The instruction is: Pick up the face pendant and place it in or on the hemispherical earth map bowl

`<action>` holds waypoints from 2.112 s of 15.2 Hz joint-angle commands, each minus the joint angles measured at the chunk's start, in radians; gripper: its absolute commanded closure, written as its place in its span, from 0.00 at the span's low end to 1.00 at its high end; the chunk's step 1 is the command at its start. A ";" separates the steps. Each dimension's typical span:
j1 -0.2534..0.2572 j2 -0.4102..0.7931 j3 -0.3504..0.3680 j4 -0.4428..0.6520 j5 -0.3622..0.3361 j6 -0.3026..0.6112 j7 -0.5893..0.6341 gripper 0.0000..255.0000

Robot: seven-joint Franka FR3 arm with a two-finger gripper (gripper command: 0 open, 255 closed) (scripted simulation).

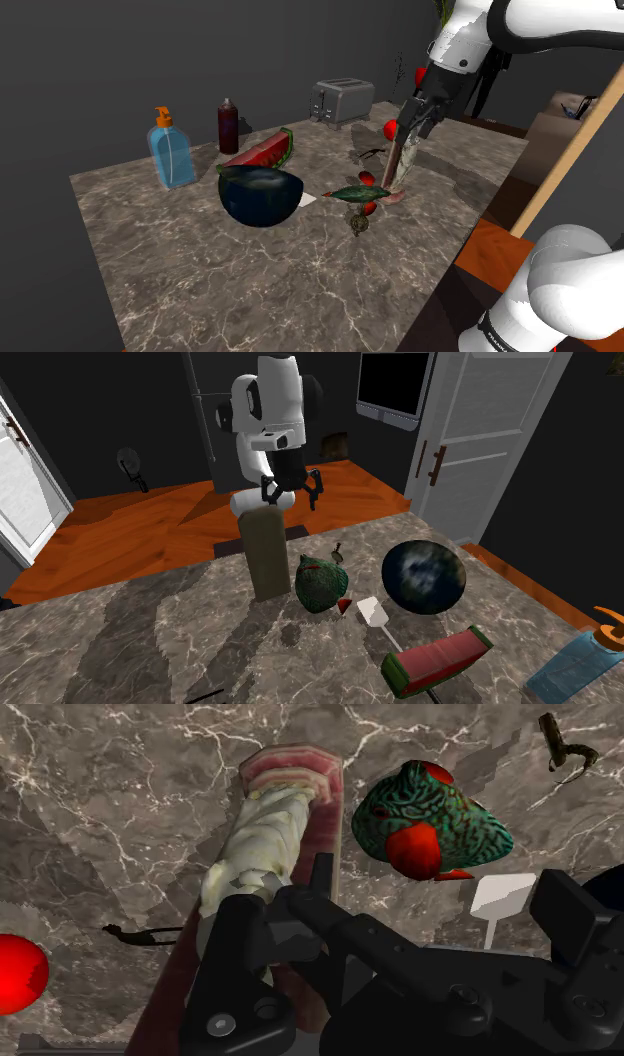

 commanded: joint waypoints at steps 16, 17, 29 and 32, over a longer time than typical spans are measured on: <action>0.133 0.146 0.210 -0.201 0.060 0.277 0.045 0.00; 0.133 0.150 0.211 -0.212 0.061 0.292 0.045 0.00; 0.131 0.176 0.219 -0.269 0.063 0.375 0.046 0.00; 0.131 0.176 0.219 -0.269 0.063 0.375 0.046 1.00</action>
